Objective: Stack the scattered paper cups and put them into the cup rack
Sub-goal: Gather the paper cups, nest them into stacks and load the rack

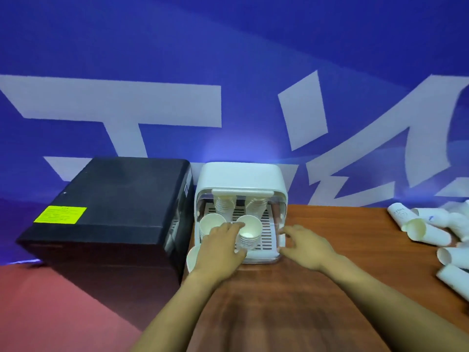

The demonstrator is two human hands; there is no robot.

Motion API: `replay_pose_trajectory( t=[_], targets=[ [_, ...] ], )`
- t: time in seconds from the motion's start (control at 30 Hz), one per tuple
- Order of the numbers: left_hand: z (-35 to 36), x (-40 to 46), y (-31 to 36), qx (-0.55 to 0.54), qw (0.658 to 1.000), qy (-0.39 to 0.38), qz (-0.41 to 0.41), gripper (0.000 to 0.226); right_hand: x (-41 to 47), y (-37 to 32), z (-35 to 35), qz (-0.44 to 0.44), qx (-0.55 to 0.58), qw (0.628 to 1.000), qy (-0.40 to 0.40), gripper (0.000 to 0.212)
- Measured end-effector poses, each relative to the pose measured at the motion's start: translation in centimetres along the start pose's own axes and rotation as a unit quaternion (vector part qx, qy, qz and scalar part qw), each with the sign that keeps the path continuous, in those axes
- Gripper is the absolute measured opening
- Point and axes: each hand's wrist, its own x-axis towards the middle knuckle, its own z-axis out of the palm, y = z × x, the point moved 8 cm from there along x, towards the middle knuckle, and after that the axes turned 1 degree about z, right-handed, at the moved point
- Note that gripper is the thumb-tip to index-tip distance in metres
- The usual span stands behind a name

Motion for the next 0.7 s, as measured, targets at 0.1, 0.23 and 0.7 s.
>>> replay_pose_trajectory(
  t=[0.1, 0.23, 0.7],
  targets=[
    [2.1, -0.6, 2.6, -0.063, 0.998, -0.020, 0.005, 0.058, -2.6, 2.6, 0.9, 0.020, 0.018, 1.000, -0.007, 0.048],
    [5.4, -1.8, 7.6, -0.133, 0.990, -0.046, 0.021, 0.057, -5.9, 7.4, 2.2, 0.053, 0.041, 0.997, -0.023, 0.047],
    [15.8, -5.6, 25.1, -0.111, 0.991, -0.065, -0.032, 0.054, -17.1, 28.5, 0.9, 0.031, 0.104, 0.993, -0.037, 0.041]
  ],
)
